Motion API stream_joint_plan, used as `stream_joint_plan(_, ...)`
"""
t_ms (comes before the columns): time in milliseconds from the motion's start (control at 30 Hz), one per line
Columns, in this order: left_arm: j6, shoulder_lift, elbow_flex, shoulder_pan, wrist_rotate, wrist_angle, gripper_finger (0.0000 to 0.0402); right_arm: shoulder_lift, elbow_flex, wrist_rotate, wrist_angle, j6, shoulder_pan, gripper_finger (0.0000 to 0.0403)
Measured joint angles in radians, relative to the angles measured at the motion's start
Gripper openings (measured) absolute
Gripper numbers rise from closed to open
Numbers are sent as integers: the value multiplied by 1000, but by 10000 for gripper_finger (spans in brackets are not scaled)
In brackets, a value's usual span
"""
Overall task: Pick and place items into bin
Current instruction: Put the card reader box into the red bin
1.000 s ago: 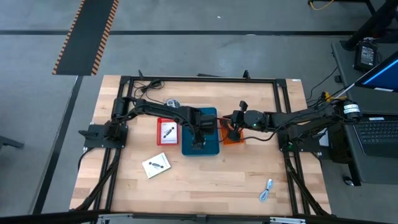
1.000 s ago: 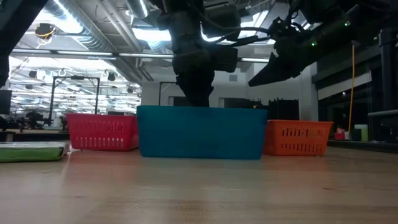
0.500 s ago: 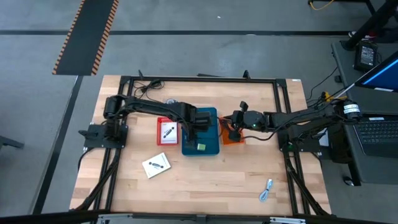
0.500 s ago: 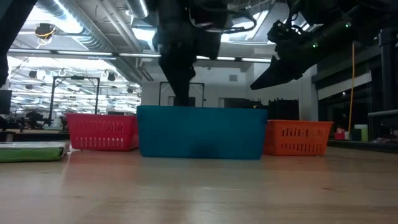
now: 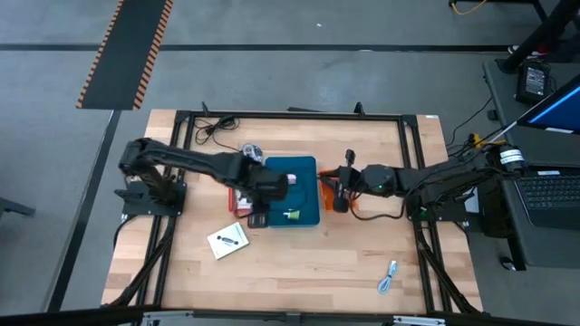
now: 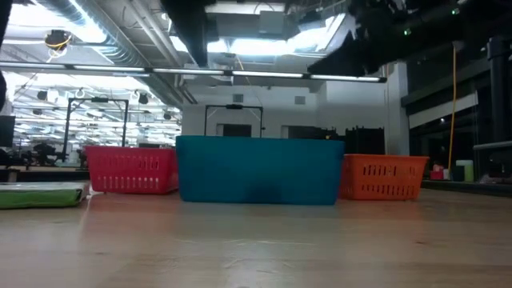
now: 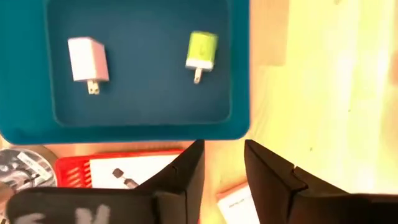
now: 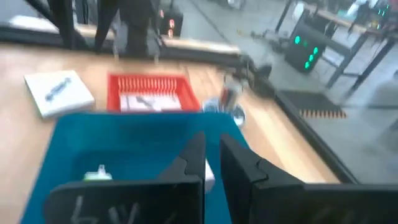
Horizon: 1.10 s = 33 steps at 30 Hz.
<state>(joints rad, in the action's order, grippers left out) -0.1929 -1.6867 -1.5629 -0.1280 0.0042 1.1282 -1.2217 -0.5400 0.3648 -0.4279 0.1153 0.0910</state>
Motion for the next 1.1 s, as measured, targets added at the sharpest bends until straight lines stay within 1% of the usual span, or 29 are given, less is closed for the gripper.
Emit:
stream_joint_plan(100, -92, 58, 61, -66, -70, -36, 85, 0, 0, 0, -38, 2, 18, 28)
stream_joint_plan(200, -232, 110, 149, -140, -130, -50, 62, 0, 0, -1, -63, 2, 32, 28)
stream_joint_plan(267, -306, 138, 207, -192, -167, -99, 46, 0, -1, -2, -100, -8, 42, 28)
stream_joint_plan(333, -359, 164, 267, -244, -191, -143, 30, 0, -23, -19, -101, -29, 56, 28)
stream_joint_plan(433, -423, 189, 346, -313, -219, -228, 7, -2, -73, -52, -48, -28, 94, 28)
stream_joint_plan(567, -522, 206, 406, -378, -248, -233, 3, -40, -149, -47, 56, -50, 144, 28)
stream_joint_plan(700, -562, 211, 445, -420, -223, -206, 2, -132, -223, -45, 60, -69, 189, 28)
stream_joint_plan(767, -580, 215, 449, -440, -223, -156, 2, -200, -267, -45, 69, -80, 208, 28)
stream_joint_plan(867, -612, 228, 449, -465, -243, -126, 2, -321, -368, -45, 80, -71, 236, 28)
stream_joint_plan(967, -648, 240, 449, -494, -272, -122, 2, -437, -493, -45, 172, -4, 258, 28)
stream_joint_plan(1100, -719, 242, 449, -538, -272, -116, 2, -556, -652, -46, 272, 53, 275, 28)
